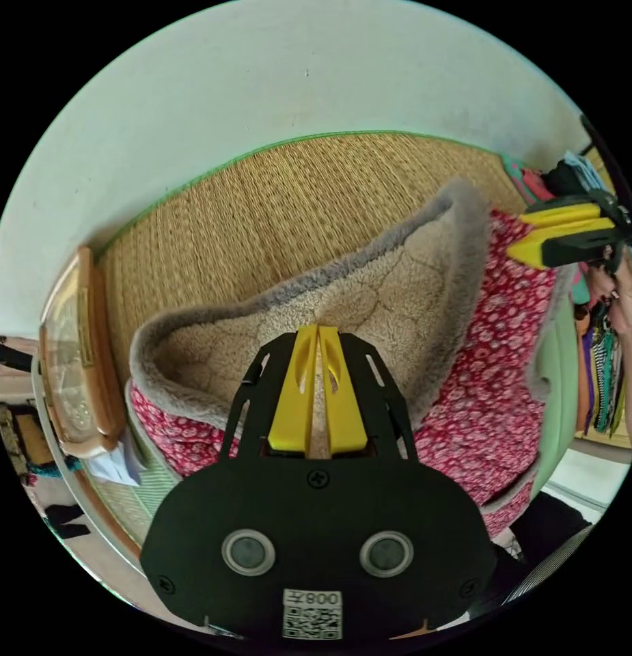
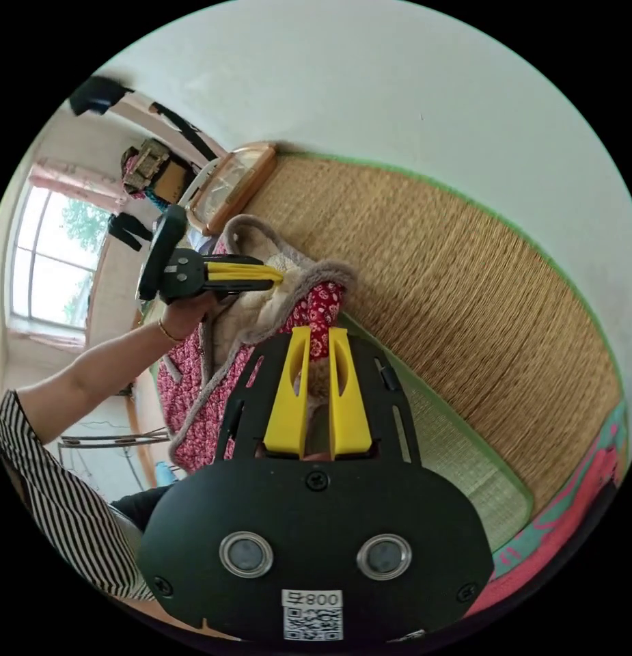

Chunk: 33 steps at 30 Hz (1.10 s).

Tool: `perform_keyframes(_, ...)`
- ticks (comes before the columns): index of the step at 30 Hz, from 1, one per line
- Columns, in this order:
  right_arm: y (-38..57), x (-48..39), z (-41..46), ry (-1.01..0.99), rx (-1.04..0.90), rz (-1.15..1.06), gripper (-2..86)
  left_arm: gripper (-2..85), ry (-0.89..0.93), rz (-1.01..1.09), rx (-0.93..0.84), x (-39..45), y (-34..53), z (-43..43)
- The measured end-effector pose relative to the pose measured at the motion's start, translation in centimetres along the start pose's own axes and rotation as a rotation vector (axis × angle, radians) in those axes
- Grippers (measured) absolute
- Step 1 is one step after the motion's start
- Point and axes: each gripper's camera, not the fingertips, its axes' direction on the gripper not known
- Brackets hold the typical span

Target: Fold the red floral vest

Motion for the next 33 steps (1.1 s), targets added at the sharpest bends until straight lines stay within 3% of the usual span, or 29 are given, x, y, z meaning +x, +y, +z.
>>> perform_keyframes(3, -0.6, -2.0, -1.1, 0.135, 0.064, -0.098, 5.5, 0.3, 0.011, -0.039, 0.019, -1.3, -1.9, -0.1)
perform_keyframes(6, -2.0, -1.5, 1.6, 0.285, -0.015, -0.102, 6.0, 0.3, 0.063, -0.08, -0.019, -2.2, -3.3, 0.8)
perform_keyframes(9, -2.8, 1.3, 5.2, 0.241, -0.136, 0.0, 6.6, 0.2, 0.076, -0.095, 0.051, -2.1, -3.4, 0.3)
perform_keyframes(14, -1.8, 3.3, 5.4, 0.176, -0.052, 0.063, 8.4, 0.3, 0.25, -0.069, 0.203, -1.4, -1.2, -1.1)
perform_keyframes(18, -0.6, 4.3, 4.9, 0.128, 0.045, 0.127, 8.4, 0.3, 0.237, -0.034, 0.036, -0.6, -0.1, 2.4)
perform_keyframes(23, 2.1, 1.1, 4.9, -0.014, 0.134, 0.04, 7.6, 0.3, 0.311, -0.092, 0.074, -2.1, 3.3, 1.1)
perform_keyframes(27, 4.5, -5.7, 10.6, -0.115, 0.009, -0.099, 8.3, 0.5, 0.166, -0.099, -0.013, -2.6, 7.6, 1.0)
perform_keyframes(33, 7.4, -9.9, 19.3, -0.201, -0.188, -0.096, 7.8, 1.6, 0.3, -0.251, 0.058, -3.6, 15.1, -0.5)
